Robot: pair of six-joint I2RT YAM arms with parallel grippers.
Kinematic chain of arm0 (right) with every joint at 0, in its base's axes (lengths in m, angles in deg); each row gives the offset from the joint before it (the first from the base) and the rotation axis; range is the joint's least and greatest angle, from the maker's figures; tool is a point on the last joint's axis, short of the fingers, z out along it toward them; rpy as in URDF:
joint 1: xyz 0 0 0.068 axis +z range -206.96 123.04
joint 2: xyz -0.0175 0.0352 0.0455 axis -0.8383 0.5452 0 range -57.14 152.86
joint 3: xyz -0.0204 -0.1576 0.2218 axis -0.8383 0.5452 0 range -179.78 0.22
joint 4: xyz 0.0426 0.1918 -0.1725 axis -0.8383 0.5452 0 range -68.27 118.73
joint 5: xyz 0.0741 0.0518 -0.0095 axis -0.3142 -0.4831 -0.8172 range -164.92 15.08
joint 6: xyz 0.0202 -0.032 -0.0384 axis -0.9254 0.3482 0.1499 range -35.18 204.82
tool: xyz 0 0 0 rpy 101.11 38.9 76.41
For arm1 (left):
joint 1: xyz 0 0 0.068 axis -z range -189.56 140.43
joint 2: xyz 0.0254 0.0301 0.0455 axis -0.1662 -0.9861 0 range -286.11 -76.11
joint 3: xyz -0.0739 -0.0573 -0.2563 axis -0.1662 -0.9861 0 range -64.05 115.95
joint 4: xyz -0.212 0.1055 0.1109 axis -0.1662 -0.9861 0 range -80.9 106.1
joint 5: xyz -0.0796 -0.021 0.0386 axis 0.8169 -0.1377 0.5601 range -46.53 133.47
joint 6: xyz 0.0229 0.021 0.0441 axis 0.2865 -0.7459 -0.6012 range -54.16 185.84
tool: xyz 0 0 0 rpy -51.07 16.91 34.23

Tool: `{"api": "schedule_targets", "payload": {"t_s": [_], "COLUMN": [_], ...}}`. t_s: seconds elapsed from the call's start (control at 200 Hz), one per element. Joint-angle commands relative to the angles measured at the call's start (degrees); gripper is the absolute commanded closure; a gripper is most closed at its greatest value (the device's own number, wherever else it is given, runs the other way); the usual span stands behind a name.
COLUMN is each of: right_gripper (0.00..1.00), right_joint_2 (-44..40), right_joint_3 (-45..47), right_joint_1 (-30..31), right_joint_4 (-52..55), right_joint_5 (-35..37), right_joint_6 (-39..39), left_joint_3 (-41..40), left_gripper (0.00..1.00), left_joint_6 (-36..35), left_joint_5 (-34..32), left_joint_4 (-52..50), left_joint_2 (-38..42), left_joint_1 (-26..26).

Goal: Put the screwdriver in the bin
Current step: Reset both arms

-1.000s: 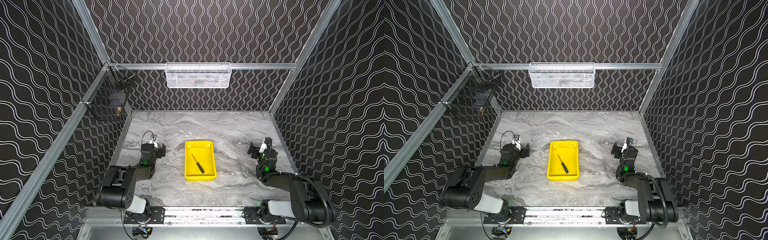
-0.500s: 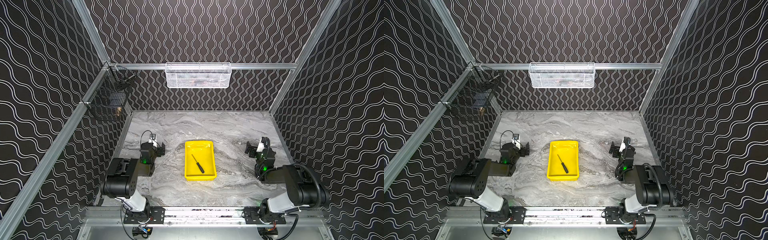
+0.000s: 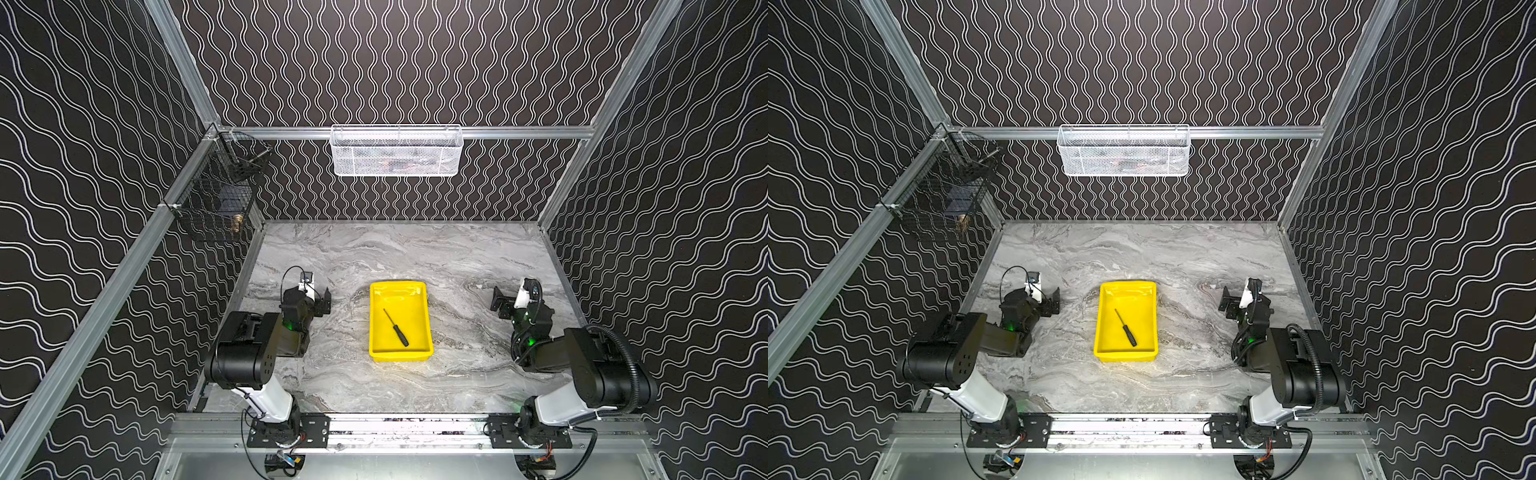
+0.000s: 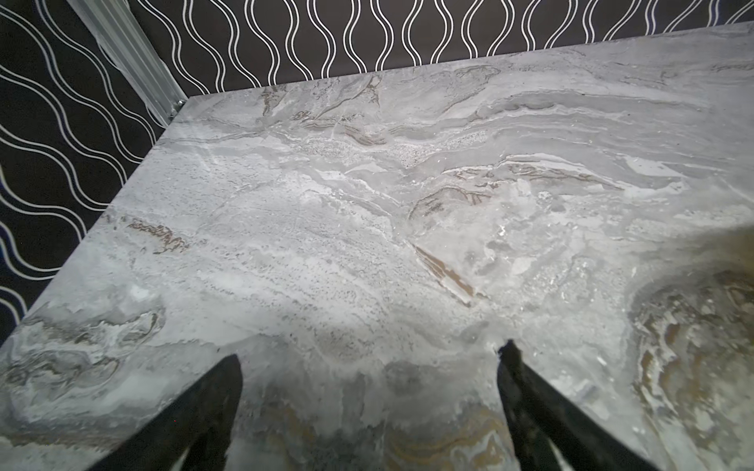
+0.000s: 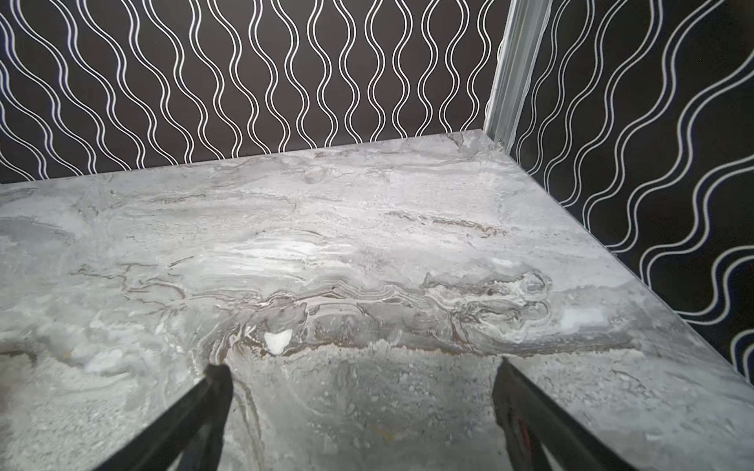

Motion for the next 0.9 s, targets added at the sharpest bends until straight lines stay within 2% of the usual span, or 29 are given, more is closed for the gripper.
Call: {"api": "schedule_targets", "payload": {"t_s": [0.0,0.125,0.896], "right_gripper": [0.01,0.01,0.0], "right_joint_2": [0.07,-0.14,0.0], "right_joint_3": [-0.27,-2.4,-2.58], "right_joint_1": [0.02,-0.07,-0.42], "right_joint_4": [-4.52,0.2,0.18], "right_joint_5": [-0.46,-1.75,-0.49], "right_joint_6": [0.28,0.25,-0.25], "left_joint_3": [-0.2,-0.19,1.12], "left_gripper": [0.01,0.01,0.01], "left_joint_6": [0.27,0.34,-0.49], "left_joint_5": [-0.66,-0.73,1.09], "left_joint_4": [2.99,3.03,0.74], "left_joint_2": [0.08,0.13,-0.07], "left_joint_1": [-0.11,-0.11,0.07]}}
